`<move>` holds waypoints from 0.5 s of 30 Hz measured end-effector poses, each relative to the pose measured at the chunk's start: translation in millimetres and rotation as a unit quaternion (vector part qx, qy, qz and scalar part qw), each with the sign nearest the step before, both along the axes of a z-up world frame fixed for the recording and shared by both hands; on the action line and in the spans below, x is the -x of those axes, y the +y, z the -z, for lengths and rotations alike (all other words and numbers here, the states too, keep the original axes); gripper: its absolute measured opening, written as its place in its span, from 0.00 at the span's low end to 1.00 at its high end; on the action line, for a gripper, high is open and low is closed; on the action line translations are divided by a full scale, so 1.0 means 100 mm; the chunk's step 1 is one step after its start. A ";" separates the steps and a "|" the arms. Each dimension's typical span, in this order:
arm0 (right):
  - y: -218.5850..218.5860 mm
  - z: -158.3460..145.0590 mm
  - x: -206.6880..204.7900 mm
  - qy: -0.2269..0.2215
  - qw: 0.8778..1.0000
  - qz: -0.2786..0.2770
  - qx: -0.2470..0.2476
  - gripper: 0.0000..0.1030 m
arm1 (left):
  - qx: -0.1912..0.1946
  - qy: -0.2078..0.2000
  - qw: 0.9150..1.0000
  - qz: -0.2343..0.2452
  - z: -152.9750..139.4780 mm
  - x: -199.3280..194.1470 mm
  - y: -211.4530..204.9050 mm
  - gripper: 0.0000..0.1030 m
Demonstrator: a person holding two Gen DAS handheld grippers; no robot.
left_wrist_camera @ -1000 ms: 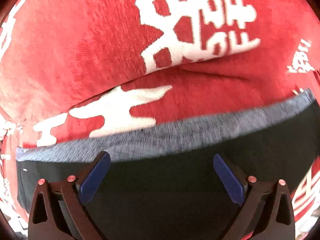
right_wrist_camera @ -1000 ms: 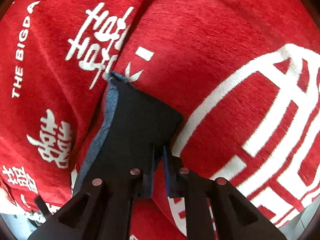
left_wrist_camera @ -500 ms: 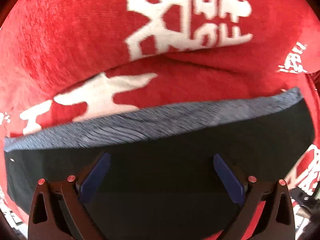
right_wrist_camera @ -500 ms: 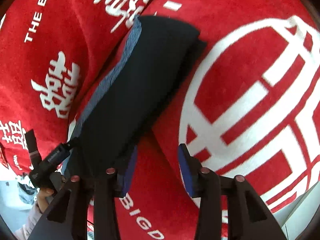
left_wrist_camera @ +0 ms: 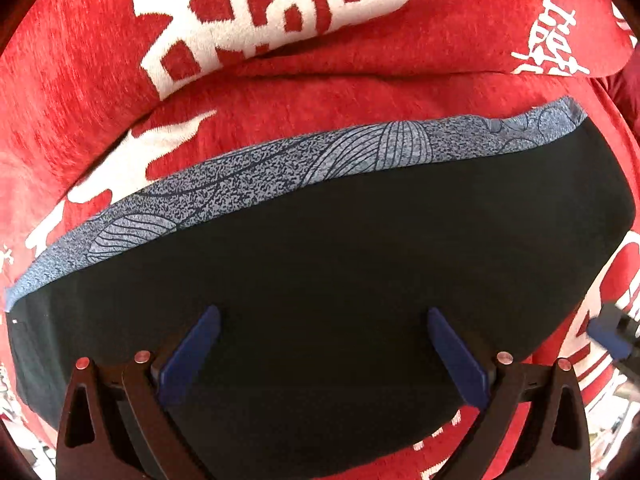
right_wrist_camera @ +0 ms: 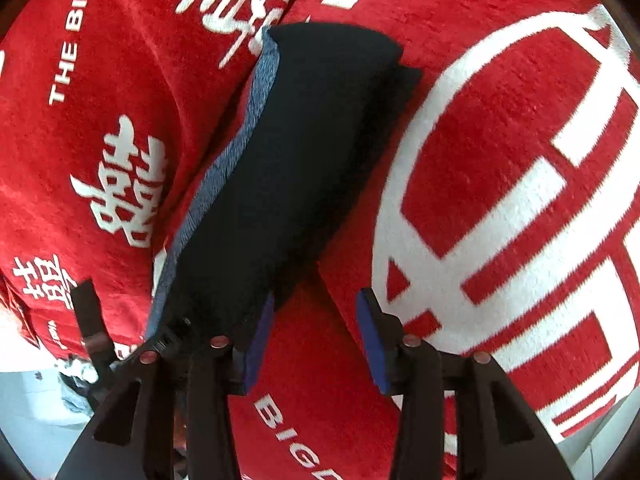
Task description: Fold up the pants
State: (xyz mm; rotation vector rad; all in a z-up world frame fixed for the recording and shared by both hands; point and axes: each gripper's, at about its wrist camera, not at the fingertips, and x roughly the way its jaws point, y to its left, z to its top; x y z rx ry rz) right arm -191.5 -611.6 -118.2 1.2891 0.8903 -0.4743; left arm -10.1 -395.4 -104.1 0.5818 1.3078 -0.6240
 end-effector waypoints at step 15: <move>-0.33 0.10 0.05 -0.043 0.998 0.035 -0.004 0.49 | 0.001 -0.008 1.000 -0.003 0.05 -0.03 0.00 1.00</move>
